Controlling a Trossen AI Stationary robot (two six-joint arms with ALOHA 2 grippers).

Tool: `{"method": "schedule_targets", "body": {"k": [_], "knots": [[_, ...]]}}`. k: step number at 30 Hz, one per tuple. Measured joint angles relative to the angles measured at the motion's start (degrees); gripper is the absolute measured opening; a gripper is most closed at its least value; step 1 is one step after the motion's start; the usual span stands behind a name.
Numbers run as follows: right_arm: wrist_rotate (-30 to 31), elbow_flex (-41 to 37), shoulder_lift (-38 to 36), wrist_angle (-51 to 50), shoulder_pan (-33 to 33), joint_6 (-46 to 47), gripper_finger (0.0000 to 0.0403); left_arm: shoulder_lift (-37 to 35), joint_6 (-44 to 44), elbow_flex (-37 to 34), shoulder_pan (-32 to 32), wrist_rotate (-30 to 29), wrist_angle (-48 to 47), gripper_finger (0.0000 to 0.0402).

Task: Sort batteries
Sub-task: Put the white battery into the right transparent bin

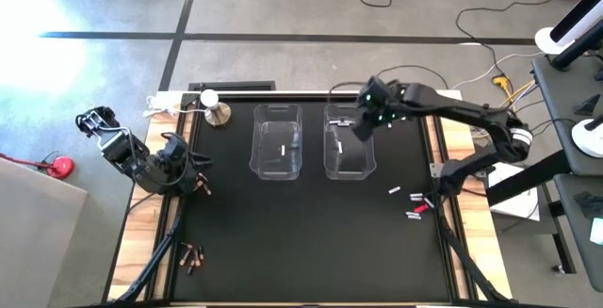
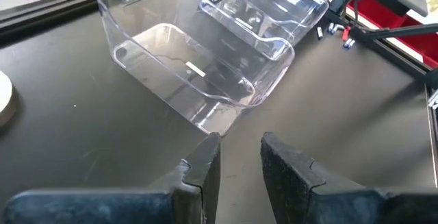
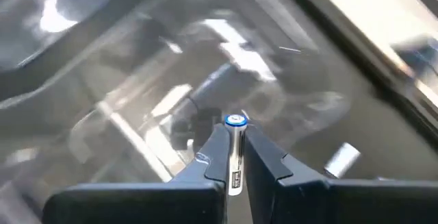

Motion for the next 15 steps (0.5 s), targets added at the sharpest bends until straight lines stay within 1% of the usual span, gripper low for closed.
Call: {"method": "schedule_targets", "body": {"k": [3, 8, 10, 15], "knots": [[-3.8, 0.08, 1.57, 2.68, 3.49, -3.9, 0.0016, 0.02, 0.11, 0.0, 0.0, 0.02, 0.02, 0.0087], [-5.42, 0.29, 6.9, 5.63, 5.19, -10.51, 0.0017, 0.02, 0.11, 0.0, 0.0, 0.53, 0.11, 0.0087], [-6.4, 0.77, 9.91, 5.67, 5.19, -13.6, 0.002, 0.02, 0.11, 0.0, 0.0, 0.53, 0.21, 0.0087], [-6.47, 3.88, 19.21, 4.41, 4.91, -19.93, 0.002, 0.22, 0.1, 0.0, 0.0, 0.56, 2.95, 0.0087]]}}
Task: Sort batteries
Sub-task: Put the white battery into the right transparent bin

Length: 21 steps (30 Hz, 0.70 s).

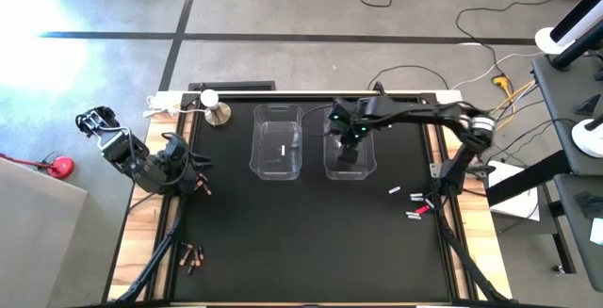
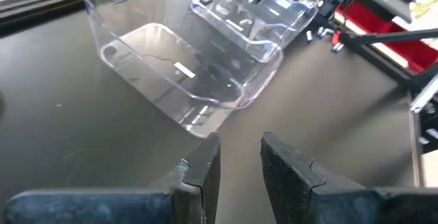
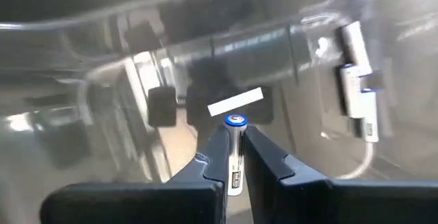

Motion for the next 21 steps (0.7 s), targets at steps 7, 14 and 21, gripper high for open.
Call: {"method": "schedule_targets", "body": {"k": [7, 14, 21], "knots": [[0.59, 4.99, 10.94, -2.41, -2.09, -4.74, 0.0021, 1.67, -0.13, 0.0, 0.02, -0.01, 2.6, 0.0087], [0.69, 5.41, 14.08, -2.43, -3.64, -9.17, 0.0022, 4.06, -0.23, 0.0, 0.01, -0.03, 3.63, 0.0087], [0.59, 5.43, 14.63, -2.19, -3.72, -10.32, 0.0031, 5.27, -0.92, 0.0, 0.0, -5.71, 6.8, 0.0087]]}}
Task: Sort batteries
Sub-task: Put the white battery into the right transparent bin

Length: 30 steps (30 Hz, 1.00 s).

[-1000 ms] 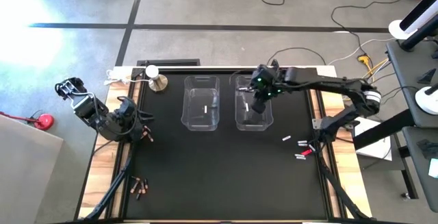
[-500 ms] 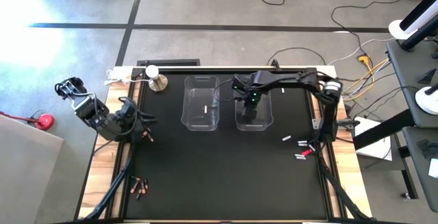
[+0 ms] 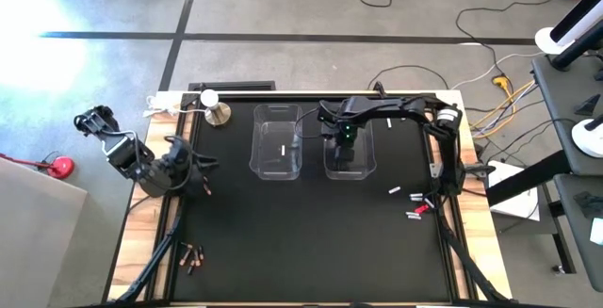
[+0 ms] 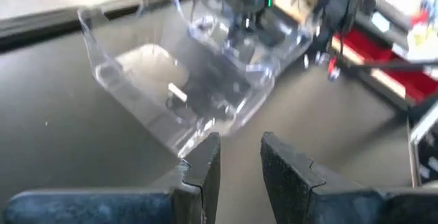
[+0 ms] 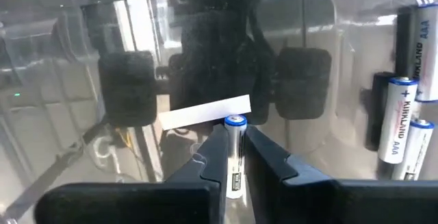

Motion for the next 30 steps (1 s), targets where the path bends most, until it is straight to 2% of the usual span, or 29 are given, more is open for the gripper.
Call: {"method": "schedule_targets", "body": {"k": [3, 12, 14, 16, 19, 24, 30], "knots": [[-0.22, 0.02, -0.96, -0.54, 0.1, 1.79, 0.0056, -0.09, -0.04, 0.0, 0.0, -3.33, 2.78, 0.0087], [0.11, 2.29, -12.47, -2.23, 0.09, 10.72, 0.0145, 0.91, 4.24, 0.0, 0.0, -3.62, 4.64, 0.0087], [2.4, 2.29, -16.77, -2.19, -0.25, 13.49, 0.0155, 1.44, 3.93, 0.0, 0.02, -4.32, 4.64, 0.0087], [8.05, 1.52, -20.78, -2.01, -1.3, 18.35, 0.016, 2.11, 3.93, 0.0, 0.0, -4.92, 4.62, 0.0087], [13.77, -0.71, -25.86, -2.18, -4.65, 27.0, 0.0165, 2.97, 4.59, -0.02, 0.0, -6.99, 4.55, 0.0087], [13.74, -5.97, -32.17, -1.65, -13.21, 39.58, 0.0171, 3.43, 8.03, -0.04, 0.01, -11.45, 4.53, 0.0087], [11.0, -12.19, -33.5, -1.44, -23.19, 45.64, 0.0165, 3.17, 8.32, -0.07, 0.02, -12.12, 4.51, 0.0087]]}}
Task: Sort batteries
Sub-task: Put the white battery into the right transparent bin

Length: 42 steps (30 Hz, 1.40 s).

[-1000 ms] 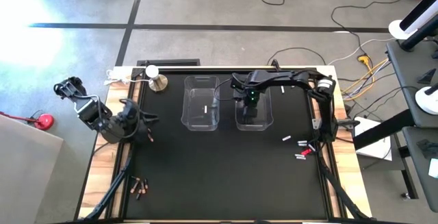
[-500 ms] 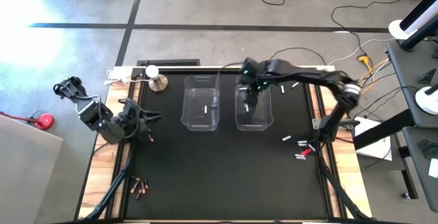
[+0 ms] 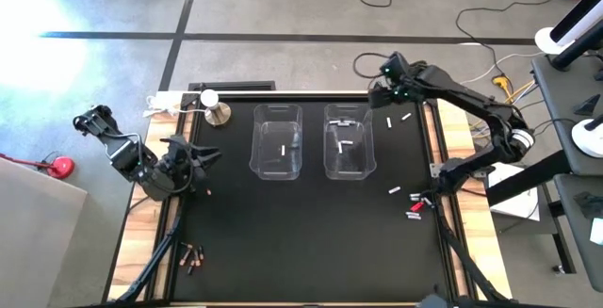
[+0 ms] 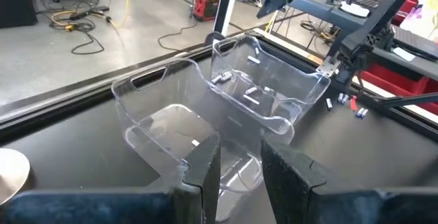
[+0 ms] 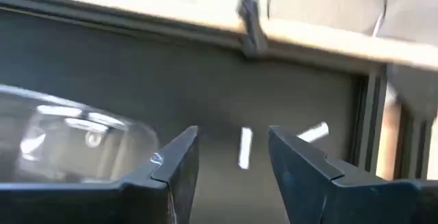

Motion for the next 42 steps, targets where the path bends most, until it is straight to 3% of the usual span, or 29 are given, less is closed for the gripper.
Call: {"method": "schedule_targets", "body": {"k": [7, 23, 33, 42], "knots": [[-10.63, -6.61, 5.08, 3.34, -8.17, 2.35, 0.0145, 0.0, 0.13, -0.02, -0.02, 0.02, -0.02, 0.0087], [-11.66, -9.57, 16.73, 7.84, -9.89, -0.49, 0.0144, 0.0, 0.13, -0.04, -0.02, -0.02, 0.02, 0.0087], [-12.35, -8.68, 19.45, 7.69, -9.63, 0.15, 0.0085, -0.02, 0.39, -0.04, -0.01, -0.48, -0.25, 0.0087], [-11.3, -8.57, 15.61, 8.2, -9.58, -0.76, 0.0019, -0.04, 0.38, -0.04, 0.0, -0.5, -1.07, 0.0087]]}}
